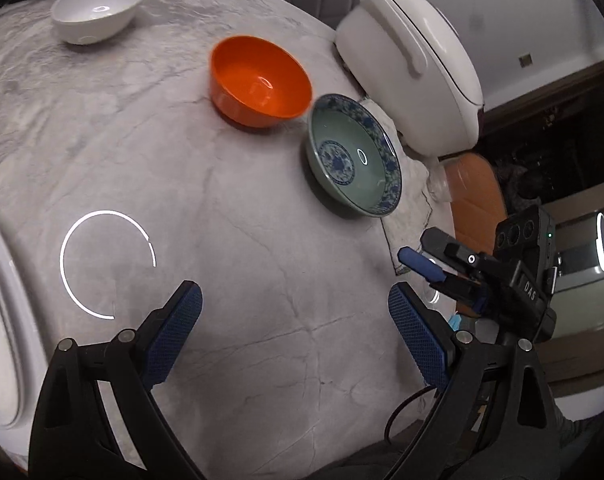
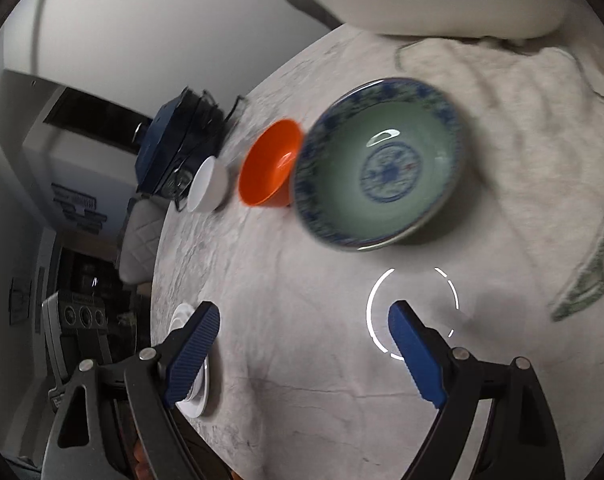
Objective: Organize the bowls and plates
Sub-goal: 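Move both grippers to the blue-and-white bowl and pinch its rim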
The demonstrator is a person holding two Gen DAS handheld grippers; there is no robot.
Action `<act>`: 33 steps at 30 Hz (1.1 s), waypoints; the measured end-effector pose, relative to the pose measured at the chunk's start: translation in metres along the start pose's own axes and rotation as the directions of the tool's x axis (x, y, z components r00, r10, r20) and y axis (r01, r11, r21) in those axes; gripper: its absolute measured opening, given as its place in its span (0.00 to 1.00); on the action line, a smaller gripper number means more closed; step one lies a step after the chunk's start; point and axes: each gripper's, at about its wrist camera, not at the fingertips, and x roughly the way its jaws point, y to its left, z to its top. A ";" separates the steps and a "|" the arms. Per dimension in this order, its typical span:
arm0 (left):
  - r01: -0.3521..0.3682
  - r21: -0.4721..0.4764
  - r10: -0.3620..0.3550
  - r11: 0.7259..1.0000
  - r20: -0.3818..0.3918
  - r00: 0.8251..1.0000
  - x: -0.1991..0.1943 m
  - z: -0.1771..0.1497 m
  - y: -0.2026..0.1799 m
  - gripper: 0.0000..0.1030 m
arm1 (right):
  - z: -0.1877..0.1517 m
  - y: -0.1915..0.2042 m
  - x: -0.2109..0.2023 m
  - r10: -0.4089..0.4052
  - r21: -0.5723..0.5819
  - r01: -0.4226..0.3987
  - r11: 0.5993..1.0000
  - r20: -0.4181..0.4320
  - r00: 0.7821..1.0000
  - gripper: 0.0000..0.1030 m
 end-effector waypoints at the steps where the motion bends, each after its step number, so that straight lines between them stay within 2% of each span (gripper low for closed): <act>1: -0.003 0.013 0.003 1.000 -0.009 1.000 0.010 0.005 -0.008 0.92 | 0.006 -0.011 -0.009 -0.013 0.016 0.013 1.000 0.017 1.000 0.86; 5: -0.038 0.051 0.038 0.998 -0.009 0.999 0.041 0.034 -0.028 0.92 | 0.033 -0.036 -0.034 -0.041 0.037 0.039 0.999 0.065 0.997 0.86; 9: -0.092 0.075 0.093 0.993 -0.004 0.996 0.069 0.068 -0.035 0.92 | 0.065 -0.043 -0.035 -0.059 -0.006 0.060 0.998 0.054 0.997 0.81; 11: -0.136 0.098 0.138 0.986 -0.011 0.990 0.083 0.083 -0.036 0.92 | 0.080 -0.046 -0.029 -0.071 -0.030 0.072 0.997 0.033 0.997 0.73; 13: -0.144 0.084 0.147 0.986 -0.034 0.989 0.095 0.095 -0.034 0.92 | 0.092 -0.048 -0.018 -0.081 -0.033 0.081 0.996 -0.005 0.997 0.60; 15: -0.156 0.081 0.159 0.984 -0.035 0.987 0.100 0.102 -0.032 0.91 | 0.099 -0.050 -0.007 -0.090 -0.041 0.089 0.995 -0.030 0.996 0.51; 18: -0.167 0.096 0.170 0.981 -0.031 0.985 0.107 0.109 -0.035 0.88 | 0.104 -0.054 0.006 -0.098 -0.032 0.096 0.995 -0.075 0.992 0.47; 19: -0.166 0.104 0.171 0.981 -0.036 0.985 0.111 0.110 -0.034 0.83 | 0.105 -0.055 0.011 -0.104 -0.032 0.101 0.994 -0.087 0.991 0.45; 20: -0.167 0.110 0.173 0.980 -0.044 0.984 0.115 0.111 -0.035 0.73 | 0.106 -0.056 0.016 -0.110 -0.034 0.107 0.994 -0.097 0.989 0.44; 23: -0.169 0.115 0.176 0.979 -0.062 0.982 0.121 0.112 -0.032 0.56 | 0.108 -0.061 0.030 -0.127 -0.026 0.125 0.992 -0.121 0.984 0.42; 30: -0.168 0.103 0.175 0.980 -0.062 0.983 0.126 0.123 -0.028 0.55 | 0.120 -0.060 0.042 -0.136 -0.017 0.135 0.991 -0.132 0.982 0.41; 32: -0.162 0.109 0.169 0.981 -0.065 0.983 0.128 0.127 -0.026 0.52 | 0.124 -0.058 0.045 -0.142 -0.036 0.138 0.990 -0.144 0.979 0.38; 33: -0.156 0.114 0.165 0.981 -0.072 0.984 0.129 0.129 -0.027 0.48 | 0.126 -0.058 0.047 -0.144 -0.042 0.139 0.989 -0.153 0.978 0.30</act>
